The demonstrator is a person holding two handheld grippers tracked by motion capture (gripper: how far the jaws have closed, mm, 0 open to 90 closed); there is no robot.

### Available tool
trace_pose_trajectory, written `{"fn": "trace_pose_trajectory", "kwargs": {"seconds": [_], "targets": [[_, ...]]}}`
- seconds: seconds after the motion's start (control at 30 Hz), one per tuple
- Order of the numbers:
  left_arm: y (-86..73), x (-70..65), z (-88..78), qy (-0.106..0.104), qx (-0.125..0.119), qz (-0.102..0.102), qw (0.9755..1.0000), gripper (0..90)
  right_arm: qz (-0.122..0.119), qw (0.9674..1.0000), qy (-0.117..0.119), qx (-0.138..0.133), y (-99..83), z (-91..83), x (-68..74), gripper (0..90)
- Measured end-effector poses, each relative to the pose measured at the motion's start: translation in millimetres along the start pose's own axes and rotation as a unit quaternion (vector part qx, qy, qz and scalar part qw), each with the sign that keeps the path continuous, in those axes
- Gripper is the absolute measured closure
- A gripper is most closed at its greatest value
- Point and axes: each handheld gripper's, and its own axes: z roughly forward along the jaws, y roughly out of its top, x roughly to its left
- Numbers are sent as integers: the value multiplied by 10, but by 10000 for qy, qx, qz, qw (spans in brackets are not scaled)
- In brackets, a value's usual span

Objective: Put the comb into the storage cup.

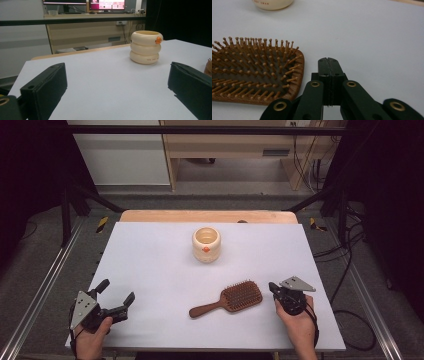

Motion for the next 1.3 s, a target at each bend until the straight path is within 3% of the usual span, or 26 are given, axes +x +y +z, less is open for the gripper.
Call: {"fn": "trace_pose_trajectory", "kwargs": {"seconds": [0.13, 0.27, 0.43, 1.13, 1.3], "targets": [[-11, 21, -9, 45, -3, -67, 10000, 22, 2, 9995, 151, 293, 70, 87, -5, 900], [-20, 16, -3, 50, 21, -62, 10000, 23, 55, 9967, 302, 746, 142, 221, -34, 900], [-29, 4, 2, 47, 56, -39, 10000, 23, 183, 9961, 337, 796, 110, 244, -12, 900], [-7, 8, -9, 74, 29, 29, 10000, 25, 151, 9948, 393, 924, 76, 287, 87, 900], [-5, -3, -6, 62, 35, 49, 10000, 25, 132, 9939, 542, 950, 83, 302, 186, 900]]}}
